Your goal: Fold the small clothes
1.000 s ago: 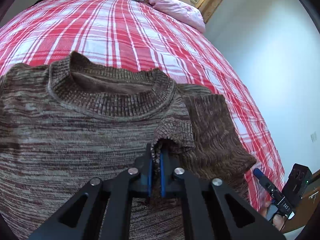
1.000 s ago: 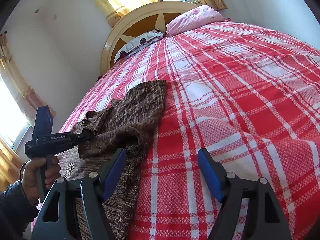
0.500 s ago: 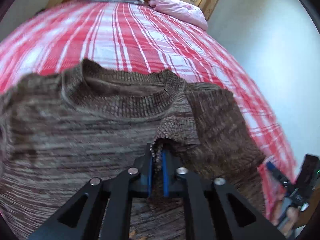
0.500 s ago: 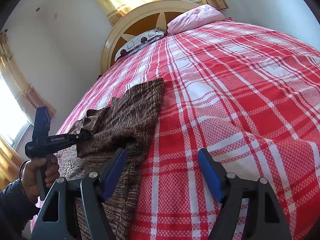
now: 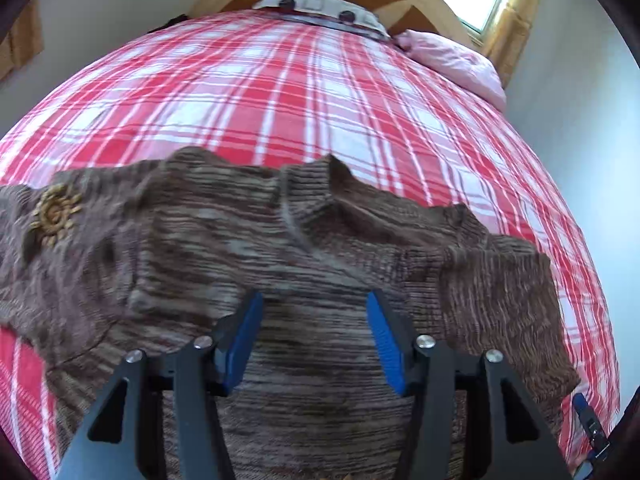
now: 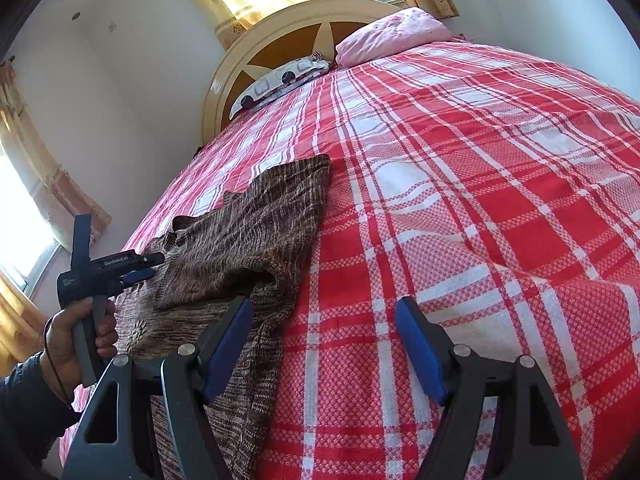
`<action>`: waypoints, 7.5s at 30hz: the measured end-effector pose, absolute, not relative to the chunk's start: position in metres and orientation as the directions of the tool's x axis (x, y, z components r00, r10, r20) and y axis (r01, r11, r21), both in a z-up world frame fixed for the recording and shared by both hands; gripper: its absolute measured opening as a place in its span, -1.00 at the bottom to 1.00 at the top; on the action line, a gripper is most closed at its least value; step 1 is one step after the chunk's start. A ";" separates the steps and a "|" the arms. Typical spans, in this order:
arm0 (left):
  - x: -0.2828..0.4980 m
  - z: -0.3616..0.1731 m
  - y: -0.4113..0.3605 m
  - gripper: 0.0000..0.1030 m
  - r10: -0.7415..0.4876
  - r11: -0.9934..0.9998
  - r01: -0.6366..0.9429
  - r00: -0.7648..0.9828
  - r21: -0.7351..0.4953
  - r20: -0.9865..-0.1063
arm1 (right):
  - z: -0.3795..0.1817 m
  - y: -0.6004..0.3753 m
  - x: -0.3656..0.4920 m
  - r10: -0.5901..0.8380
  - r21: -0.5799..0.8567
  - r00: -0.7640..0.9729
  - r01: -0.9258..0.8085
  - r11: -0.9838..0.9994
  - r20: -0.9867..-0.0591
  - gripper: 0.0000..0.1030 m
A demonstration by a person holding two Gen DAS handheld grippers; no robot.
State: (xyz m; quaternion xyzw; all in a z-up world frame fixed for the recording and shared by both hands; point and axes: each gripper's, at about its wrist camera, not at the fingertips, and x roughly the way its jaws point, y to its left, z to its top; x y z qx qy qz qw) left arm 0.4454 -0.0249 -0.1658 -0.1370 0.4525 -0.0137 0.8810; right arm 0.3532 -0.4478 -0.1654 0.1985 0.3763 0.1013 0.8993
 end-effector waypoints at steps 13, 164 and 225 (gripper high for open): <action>0.412 -0.174 -0.091 0.52 -0.037 0.984 0.160 0.589 0.072 -0.808 | -0.121 -0.367 0.365 0.360 0.222 0.682 -0.284 0.933 -0.637 0.44; 0.381 -0.186 0.120 0.96 0.168 0.980 -0.192 0.668 0.051 -0.725 | -0.128 -0.180 0.470 0.176 0.039 0.557 -0.249 0.968 -0.812 -0.90; 0.318 -0.162 0.077 1.00 0.113 0.993 -0.068 0.729 0.093 -0.676 | -0.153 -0.221 0.337 0.226 0.013 0.526 -0.377 0.926 -0.820 0.58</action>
